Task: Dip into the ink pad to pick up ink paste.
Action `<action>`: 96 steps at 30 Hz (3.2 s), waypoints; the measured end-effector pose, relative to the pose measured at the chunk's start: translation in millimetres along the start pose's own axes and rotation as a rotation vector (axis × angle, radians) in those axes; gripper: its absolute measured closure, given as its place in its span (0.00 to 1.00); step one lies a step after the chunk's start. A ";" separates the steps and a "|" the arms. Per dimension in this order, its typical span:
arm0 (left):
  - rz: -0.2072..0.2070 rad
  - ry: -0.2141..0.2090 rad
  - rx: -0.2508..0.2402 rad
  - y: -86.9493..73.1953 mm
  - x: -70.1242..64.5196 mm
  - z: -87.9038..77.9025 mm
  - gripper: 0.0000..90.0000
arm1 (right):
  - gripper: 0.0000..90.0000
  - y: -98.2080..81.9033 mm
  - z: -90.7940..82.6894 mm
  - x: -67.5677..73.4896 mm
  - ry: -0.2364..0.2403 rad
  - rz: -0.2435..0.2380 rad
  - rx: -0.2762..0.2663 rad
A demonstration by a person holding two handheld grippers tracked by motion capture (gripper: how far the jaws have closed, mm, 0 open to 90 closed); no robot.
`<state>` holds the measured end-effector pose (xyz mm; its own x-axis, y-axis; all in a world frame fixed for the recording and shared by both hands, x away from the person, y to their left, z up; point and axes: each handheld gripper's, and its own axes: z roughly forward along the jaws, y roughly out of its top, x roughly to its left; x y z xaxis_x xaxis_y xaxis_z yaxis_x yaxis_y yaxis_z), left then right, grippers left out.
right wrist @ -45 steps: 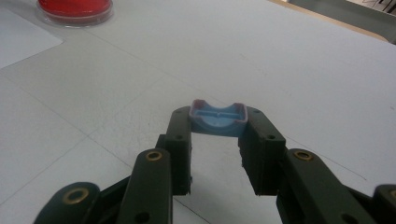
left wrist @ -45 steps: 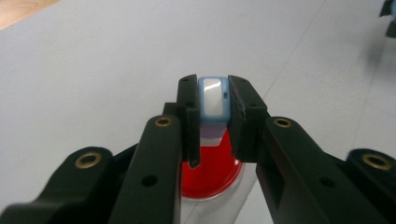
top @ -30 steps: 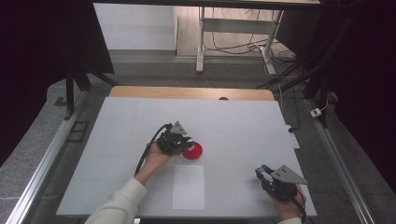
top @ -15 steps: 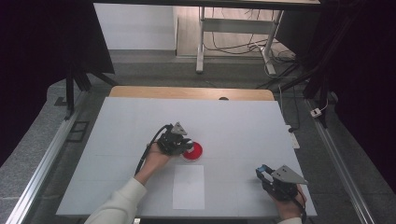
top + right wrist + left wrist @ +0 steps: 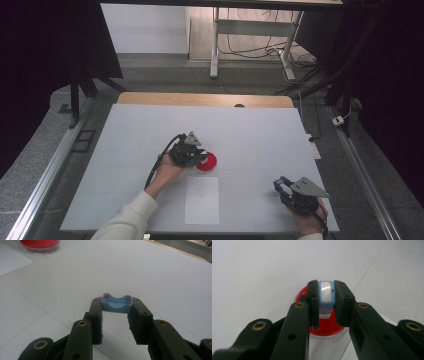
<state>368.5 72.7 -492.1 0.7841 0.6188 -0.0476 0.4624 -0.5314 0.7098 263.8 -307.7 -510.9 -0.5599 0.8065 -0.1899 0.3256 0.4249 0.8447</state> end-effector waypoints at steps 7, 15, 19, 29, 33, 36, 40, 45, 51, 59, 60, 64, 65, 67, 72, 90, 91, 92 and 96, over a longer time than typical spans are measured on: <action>0.005 0.003 0.001 -0.1 -0.4 0.5 0.84 | 0.72 0.0 0.5 0.4 0.002 -0.001 0.002; 0.034 0.021 0.022 0.4 -3.7 2.7 0.84 | 0.72 0.3 0.7 1.0 0.002 -0.005 0.006; 0.027 0.018 0.020 -0.1 -3.3 3.7 0.84 | 0.72 0.3 0.9 1.5 0.004 -0.007 0.006; 0.018 0.013 0.014 -1.5 -2.2 3.6 0.84 | 0.72 0.6 0.9 2.2 0.005 -0.009 0.004; 0.015 0.013 0.015 -1.5 -1.8 3.4 0.84 | 0.72 0.4 1.4 1.9 0.008 -0.006 0.001; 0.013 0.012 0.007 -1.2 -1.7 1.8 0.84 | 0.72 0.4 1.4 2.0 0.009 -0.006 0.000; 0.007 0.012 -0.001 -0.9 -1.8 0.0 0.84 | 0.72 0.5 1.1 2.0 0.009 -0.007 0.000; 0.014 0.021 -0.009 0.4 -1.5 -4.4 0.84 | 0.72 0.6 0.9 1.9 0.007 -0.008 0.003; 0.006 0.011 -0.053 4.6 -1.0 -18.7 0.84 | 0.72 0.4 0.4 1.5 0.006 -0.002 -0.002; 0.007 -0.012 -0.104 10.6 -4.6 -33.5 0.84 | 0.72 1.0 -0.1 1.9 0.005 -0.006 0.001; 0.008 -0.016 -0.107 11.0 -5.1 -33.9 0.84 | 0.72 1.0 -0.1 1.9 0.004 -0.006 0.001; 0.015 -0.032 -0.108 12.1 -7.6 -33.8 0.84 | 0.72 1.1 -0.1 2.2 0.000 -0.007 0.002; 0.017 -0.032 -0.108 12.4 -8.3 -33.4 0.84 | 0.72 1.1 0.0 2.2 0.000 -0.007 0.002; 0.019 -0.037 -0.107 12.8 -9.3 -32.5 0.84 | 0.72 1.0 0.2 1.9 0.005 -0.006 0.001; 0.025 -0.043 -0.098 13.1 -10.8 -29.7 0.84 | 0.72 0.9 0.2 1.9 0.005 -0.006 0.001; 0.029 0.010 -0.034 5.9 -6.1 -11.2 0.84 | 0.72 0.6 0.7 1.8 0.006 -0.005 0.002; 0.027 0.016 -0.034 5.6 -5.3 -11.2 0.84 | 0.72 0.6 0.6 1.8 0.006 -0.005 0.002; 0.026 0.017 -0.033 5.2 -3.8 -11.4 0.84 | 0.72 0.5 0.7 1.8 0.006 -0.005 0.003; 0.016 0.024 -0.023 2.9 -0.1 -8.8 0.84 | 0.72 0.4 1.0 1.6 0.006 -0.005 0.003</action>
<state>366.1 76.2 -483.9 0.7810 0.6243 -0.0191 0.4399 -0.5281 0.7264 263.8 -305.8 -511.3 -0.5660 0.8020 -0.1908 0.3250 0.4298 0.8424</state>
